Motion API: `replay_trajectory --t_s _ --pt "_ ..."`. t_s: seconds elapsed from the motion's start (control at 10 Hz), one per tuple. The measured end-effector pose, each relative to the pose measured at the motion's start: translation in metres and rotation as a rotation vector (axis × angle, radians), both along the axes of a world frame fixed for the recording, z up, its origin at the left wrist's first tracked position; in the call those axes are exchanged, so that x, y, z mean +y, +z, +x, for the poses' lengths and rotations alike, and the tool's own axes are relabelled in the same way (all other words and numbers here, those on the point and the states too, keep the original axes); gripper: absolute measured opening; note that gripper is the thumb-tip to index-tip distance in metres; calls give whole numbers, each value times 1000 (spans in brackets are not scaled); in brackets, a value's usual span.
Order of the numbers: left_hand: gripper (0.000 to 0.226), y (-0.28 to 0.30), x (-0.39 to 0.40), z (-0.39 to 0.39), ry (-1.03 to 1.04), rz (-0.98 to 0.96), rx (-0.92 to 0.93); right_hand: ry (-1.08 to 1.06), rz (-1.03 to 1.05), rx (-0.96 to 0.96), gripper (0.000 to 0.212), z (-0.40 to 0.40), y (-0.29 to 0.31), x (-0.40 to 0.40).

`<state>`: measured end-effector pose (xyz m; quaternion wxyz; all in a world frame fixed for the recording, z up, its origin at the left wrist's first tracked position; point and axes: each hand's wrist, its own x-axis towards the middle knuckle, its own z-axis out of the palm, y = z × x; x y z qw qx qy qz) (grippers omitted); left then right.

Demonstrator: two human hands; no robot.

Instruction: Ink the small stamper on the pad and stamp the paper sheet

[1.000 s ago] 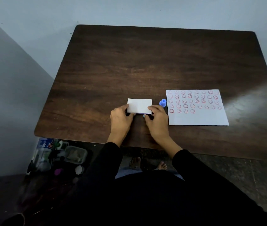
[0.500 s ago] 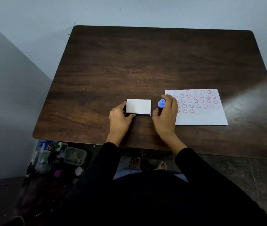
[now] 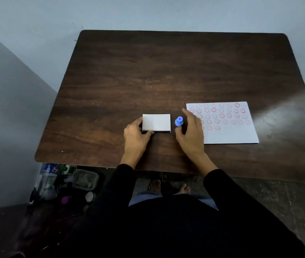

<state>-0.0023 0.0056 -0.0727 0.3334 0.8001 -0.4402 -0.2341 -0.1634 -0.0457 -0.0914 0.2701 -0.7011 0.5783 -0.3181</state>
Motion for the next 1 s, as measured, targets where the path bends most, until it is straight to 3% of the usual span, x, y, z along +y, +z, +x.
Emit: replay_trajectory --t_s 0.1,0.3,0.4,0.6,0.8,1.0 --pt "52 -1 0 0 4 -4 13 -124 -103 97 53 -14 0 -5" --pt "55 -4 -3 -1 9 1 12 -178 101 426 50 -33 -16 -15" --pt "54 -3 -4 -1 4 0 1 -171 126 478 52 -29 -19 -12" --pt "58 -4 -5 -1 -13 15 17 -208 126 492 50 -20 -20 -6" --pt "85 0 -2 -2 -62 86 -189 -235 -13 403 44 -21 -14 -5" --pt "87 17 -8 -22 -189 -242 -458 -206 -156 229 44 -18 5 -25"
